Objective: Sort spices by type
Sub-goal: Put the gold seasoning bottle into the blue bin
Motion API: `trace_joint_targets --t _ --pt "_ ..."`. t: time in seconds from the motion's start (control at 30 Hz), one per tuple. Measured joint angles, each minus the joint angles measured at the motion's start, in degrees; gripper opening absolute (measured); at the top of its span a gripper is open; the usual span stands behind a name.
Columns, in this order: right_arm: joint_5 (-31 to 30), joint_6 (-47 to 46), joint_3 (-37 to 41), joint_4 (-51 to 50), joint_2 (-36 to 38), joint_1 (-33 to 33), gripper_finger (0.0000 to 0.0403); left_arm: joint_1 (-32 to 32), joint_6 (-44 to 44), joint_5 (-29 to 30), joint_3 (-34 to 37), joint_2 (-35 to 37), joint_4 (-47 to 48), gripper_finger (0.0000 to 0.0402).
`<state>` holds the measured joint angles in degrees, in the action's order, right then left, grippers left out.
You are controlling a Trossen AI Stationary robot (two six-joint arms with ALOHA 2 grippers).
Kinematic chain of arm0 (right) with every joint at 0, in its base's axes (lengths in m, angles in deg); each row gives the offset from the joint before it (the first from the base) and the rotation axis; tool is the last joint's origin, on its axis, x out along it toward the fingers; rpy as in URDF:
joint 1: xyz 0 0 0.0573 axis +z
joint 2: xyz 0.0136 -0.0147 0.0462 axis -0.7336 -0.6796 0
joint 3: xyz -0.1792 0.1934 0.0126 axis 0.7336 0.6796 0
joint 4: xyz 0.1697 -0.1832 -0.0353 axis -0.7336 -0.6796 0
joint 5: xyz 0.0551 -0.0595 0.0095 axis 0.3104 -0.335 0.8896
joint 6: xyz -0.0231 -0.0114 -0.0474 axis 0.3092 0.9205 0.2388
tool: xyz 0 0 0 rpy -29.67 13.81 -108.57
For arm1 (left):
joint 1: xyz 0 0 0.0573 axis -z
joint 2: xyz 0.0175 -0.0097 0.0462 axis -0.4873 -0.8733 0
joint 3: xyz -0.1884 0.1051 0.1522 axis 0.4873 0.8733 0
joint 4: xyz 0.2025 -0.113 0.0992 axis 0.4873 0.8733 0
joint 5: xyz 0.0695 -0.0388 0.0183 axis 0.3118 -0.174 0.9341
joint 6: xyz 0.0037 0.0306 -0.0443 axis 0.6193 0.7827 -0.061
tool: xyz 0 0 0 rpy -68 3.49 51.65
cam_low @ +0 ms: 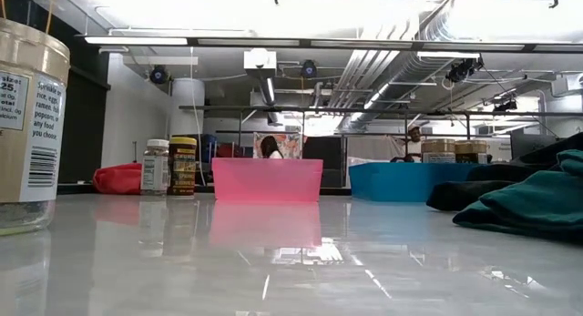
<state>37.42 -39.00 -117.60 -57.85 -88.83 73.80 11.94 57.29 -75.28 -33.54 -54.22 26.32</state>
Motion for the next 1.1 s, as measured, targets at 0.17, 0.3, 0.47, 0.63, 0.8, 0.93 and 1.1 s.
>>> trace_joint_targets --t 0.17,0.3,0.47,0.63,0.8,0.93,1.1 --pt "-1.3 1.0 0.0 0.1 0.0 -0.5 0.0284 -3.3 -0.1 -2.0 0.0 0.0 1.6 0.0302" --pt "-3.0 1.1 0.0 0.1 0.0 -0.8 0.0284 -6.2 2.5 -6.7 0.0 0.0 3.0 0.0326" --pt "-3.0 1.6 0.0 0.1 0.0 -1.1 0.0284 -7.2 4.5 -6.3 0.0 0.0 4.9 0.0349" --pt "-3.2 2.4 0.0 0.1 0.0 -1.2 0.0284 -6.0 3.1 -3.3 0.0 0.0 2.5 0.0358" --pt "-5.2 3.3 0.0 0.0 0.0 -1.2 0.0284 -5.4 3.5 -2.5 2.0 -0.1 2.5 0.0358" --pt "-5.9 3.7 0.0 0.0 0.0 -1.7 0.0284 -5.4 3.6 -1.3 4.5 -0.1 0.9 0.0358" --pt "-5.9 3.5 0.0 -0.5 0.0 -2.4 0.0284 -5.7 5.0 0.5 6.7 -0.1 -0.8 0.0358"
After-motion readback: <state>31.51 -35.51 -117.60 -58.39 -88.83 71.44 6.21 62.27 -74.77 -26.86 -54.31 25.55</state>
